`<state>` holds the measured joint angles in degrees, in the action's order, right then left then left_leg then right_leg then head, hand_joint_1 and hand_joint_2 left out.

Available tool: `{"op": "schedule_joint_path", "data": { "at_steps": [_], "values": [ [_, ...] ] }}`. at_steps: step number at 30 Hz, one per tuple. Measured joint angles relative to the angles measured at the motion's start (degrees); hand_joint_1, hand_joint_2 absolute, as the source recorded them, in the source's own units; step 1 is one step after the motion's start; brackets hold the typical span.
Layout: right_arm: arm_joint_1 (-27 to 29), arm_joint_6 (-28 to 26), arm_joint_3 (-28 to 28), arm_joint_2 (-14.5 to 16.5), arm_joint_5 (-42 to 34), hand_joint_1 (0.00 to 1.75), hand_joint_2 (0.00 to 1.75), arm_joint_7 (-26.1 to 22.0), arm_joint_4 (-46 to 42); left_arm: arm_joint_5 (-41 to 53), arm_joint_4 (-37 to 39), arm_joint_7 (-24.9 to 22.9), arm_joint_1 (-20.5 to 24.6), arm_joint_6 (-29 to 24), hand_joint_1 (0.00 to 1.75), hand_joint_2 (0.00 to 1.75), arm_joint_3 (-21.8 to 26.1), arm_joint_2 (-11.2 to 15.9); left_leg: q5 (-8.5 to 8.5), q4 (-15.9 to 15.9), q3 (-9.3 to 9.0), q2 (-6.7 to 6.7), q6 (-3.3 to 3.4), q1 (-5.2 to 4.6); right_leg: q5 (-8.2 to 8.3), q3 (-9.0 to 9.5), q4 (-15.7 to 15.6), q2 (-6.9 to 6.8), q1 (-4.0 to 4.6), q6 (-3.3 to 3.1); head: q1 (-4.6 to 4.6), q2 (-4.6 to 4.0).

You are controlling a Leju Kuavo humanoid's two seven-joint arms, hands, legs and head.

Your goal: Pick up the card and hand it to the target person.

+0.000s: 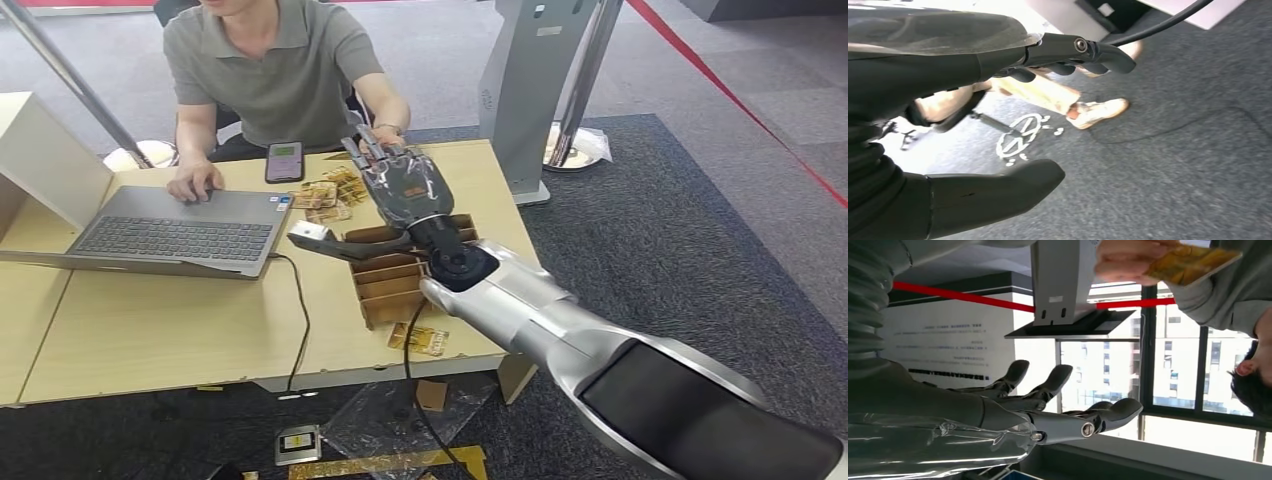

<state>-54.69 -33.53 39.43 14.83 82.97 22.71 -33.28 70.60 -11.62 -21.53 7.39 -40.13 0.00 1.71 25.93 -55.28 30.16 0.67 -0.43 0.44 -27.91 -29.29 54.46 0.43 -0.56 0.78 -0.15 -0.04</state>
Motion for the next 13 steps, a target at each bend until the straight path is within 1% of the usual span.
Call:
{"op": "schedule_joint_path", "data": {
  "at_steps": [2, 4, 7, 11, 12, 13],
  "values": [
    [-0.2, 1.3, 0.0, 0.3, 1.2, 0.00, 1.75, 1.0, -0.4, 0.0, -0.3, -0.4, -0.1, 0.0, 0.00, 1.75, 0.0, -0.1, 0.00, 0.0, 0.00, 0.00, 0.00, 0.00, 0.00, 0.00, 0.0, 0.00, 0.00, 0.00, -0.01, 0.00],
    [-0.5, 5.0, 0.0, 0.4, 2.4, 0.00, 1.75, 1.5, -1.6, 0.0, -0.7, -0.2, -0.3, 0.0, 0.00, 1.75, 0.0, -0.3, 0.00, 0.0, -0.01, 0.00, 0.00, 0.00, 0.00, -0.01, 0.0, 0.01, 0.00, 0.00, -0.03, 0.00],
    [-1.2, 13.6, -0.1, 0.4, 2.8, 0.00, 1.75, 1.9, -4.1, -0.4, -1.2, 0.6, -0.4, 0.0, 0.00, 1.75, 0.0, -0.4, 0.00, 0.0, -0.01, 0.00, 0.00, 0.00, 0.00, -0.01, 0.0, 0.02, 0.00, 0.00, -0.03, 0.00],
    [-1.7, 26.7, -0.9, 0.3, -1.4, 0.00, 1.75, 1.0, -8.6, -1.2, -1.4, 2.1, -0.4, 0.0, 0.00, 1.75, 0.0, -0.4, -0.01, 0.0, -0.03, -0.01, -0.01, 0.00, 0.00, -0.02, 0.0, 0.03, 0.00, 0.00, -0.01, 0.00],
    [-1.7, 28.9, -1.2, 0.0, -2.2, 0.00, 1.75, 1.1, -10.0, -1.4, -1.4, 2.7, -0.5, 0.0, 0.00, 1.75, 0.0, -0.3, -0.01, 0.0, -0.04, -0.02, -0.01, 0.00, 0.00, -0.03, 0.0, 0.04, 0.00, 0.00, -0.02, 0.00],
    [-1.7, 30.0, -1.3, -0.1, -2.5, 0.00, 1.75, 1.2, -10.7, -1.5, -1.4, 3.0, -0.5, 0.0, 0.00, 1.75, 0.0, -0.3, -0.01, 0.0, -0.04, -0.02, -0.01, 0.00, 0.00, -0.04, 0.0, 0.04, 0.00, 0.00, -0.01, 0.00]
  ]
}}
